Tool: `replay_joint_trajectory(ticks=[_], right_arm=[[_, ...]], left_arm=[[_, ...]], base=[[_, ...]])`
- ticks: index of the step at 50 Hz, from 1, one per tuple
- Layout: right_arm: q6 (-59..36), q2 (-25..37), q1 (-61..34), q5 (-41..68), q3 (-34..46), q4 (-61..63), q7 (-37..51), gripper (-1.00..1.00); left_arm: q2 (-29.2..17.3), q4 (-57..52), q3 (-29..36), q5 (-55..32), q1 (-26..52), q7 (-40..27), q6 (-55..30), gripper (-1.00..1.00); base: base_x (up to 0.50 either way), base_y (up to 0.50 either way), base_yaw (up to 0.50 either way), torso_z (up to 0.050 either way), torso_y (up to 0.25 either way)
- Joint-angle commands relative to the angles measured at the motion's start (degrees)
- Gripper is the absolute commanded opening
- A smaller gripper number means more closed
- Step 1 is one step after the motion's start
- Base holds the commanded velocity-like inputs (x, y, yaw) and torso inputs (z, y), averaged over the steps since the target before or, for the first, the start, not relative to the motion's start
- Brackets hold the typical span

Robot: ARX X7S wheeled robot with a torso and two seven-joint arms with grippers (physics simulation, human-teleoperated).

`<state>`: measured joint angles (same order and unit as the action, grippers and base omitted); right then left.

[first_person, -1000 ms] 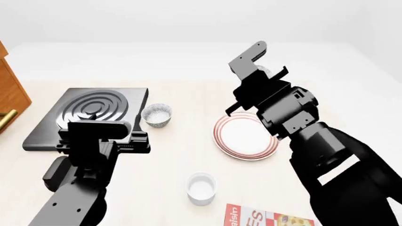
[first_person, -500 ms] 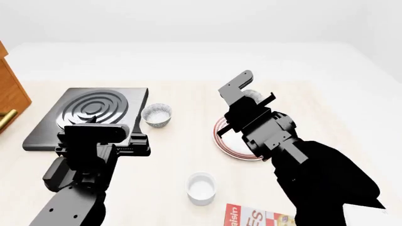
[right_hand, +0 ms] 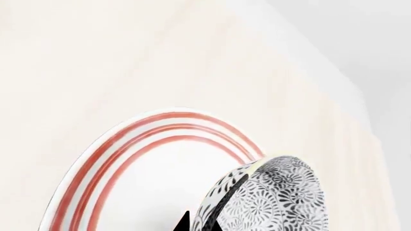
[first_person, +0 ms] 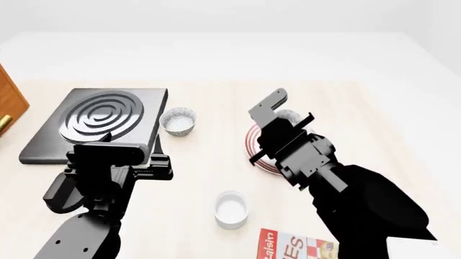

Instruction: Pick the akita bowl next to the cookies box and place it on the plate.

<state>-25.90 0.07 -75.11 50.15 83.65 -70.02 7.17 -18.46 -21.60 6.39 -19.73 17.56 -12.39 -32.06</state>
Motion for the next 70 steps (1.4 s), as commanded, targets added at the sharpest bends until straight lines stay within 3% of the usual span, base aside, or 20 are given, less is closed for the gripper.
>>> replay_joint_trajectory(ticks=[1,12,26,27,60,67,70], right_arm=[[-1.5,-0.1,0.0,-2.3,0.7,0.5,-0.5,-1.00],[-2.0,-0.1,0.1,-2.6,0.6,0.6,-0.7,-1.00],[-4.2,-0.1,0.1,-2.1,0.4,0.7,-4.0,-1.00],[-3.8,-0.1,-0.1,-1.2,-0.4,0.4,-1.5,1.00],[-0.6,-0.1,-2.4,-1.0,0.3,0.0,-3.9,1.00],[-1.3,0.0,-7.8,-0.4,0.2,0.6,-10.0,1.00],[-11.2,12.5,-12.3,5.3,-2.5,26.4,-1.1,1.00]], left_arm=[[-0.4,-0.4,0.0,-0.3,-0.2,0.1,0.4,1.00],[-0.7,-0.4,1.0,0.6,-0.3,-0.1,1.2,1.00],[-0.8,-1.1,0.3,-0.7,-1.1,0.5,2.5,1.00],[-0.7,-1.0,0.0,-1.4,-1.1,0.7,2.2,1.00],[-1.6,0.2,0.6,-2.1,-0.2,1.4,2.7,1.00],[-1.4,0.1,-0.1,-2.8,-0.3,0.9,2.4,1.00],[-1.5,0.2,0.1,-2.6,-0.2,0.8,2.3,1.00]], base=[[0.00,0.00,0.00,0.000,0.000],[0.00,0.00,0.00,0.000,-0.192],[0.00,0.00,0.00,0.000,0.000],[0.00,0.00,0.00,0.000,0.000],[0.00,0.00,0.00,0.000,0.240],[0.00,0.00,0.00,0.000,0.143],[0.00,0.00,0.00,0.000,0.000]])
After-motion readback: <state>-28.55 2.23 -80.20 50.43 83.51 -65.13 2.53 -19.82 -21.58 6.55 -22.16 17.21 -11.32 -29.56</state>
